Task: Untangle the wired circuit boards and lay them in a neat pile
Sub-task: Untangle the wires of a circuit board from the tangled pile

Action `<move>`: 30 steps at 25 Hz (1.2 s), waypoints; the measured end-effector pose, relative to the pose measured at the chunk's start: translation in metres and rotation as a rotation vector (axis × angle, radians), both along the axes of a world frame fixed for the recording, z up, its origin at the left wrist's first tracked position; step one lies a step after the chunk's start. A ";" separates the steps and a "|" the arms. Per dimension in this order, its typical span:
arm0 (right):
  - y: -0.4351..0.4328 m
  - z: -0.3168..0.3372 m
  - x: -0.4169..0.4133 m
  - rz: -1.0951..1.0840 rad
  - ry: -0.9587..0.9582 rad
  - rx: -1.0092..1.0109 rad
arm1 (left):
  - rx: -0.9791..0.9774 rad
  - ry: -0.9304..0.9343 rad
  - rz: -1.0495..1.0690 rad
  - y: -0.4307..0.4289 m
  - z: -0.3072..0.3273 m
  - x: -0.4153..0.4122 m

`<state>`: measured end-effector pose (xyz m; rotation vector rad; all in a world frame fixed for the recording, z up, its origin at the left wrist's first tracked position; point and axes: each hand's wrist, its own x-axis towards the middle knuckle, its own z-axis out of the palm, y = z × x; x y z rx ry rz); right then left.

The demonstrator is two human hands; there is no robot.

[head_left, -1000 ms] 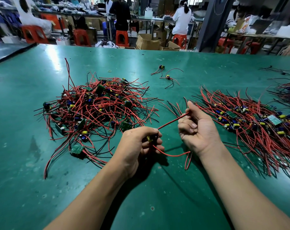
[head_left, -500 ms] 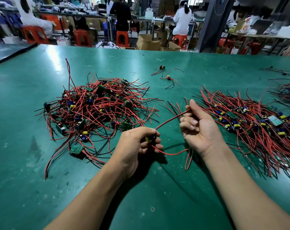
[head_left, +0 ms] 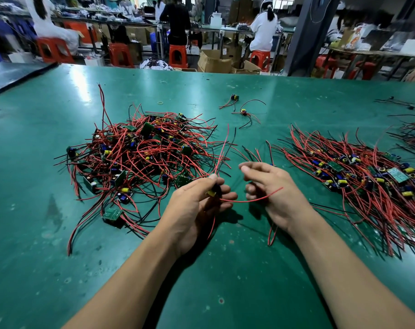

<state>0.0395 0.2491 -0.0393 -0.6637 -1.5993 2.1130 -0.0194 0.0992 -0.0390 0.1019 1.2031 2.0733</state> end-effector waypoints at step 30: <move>-0.008 0.012 0.005 0.255 0.230 -0.472 | 0.180 0.157 -0.180 -0.005 -0.008 -0.006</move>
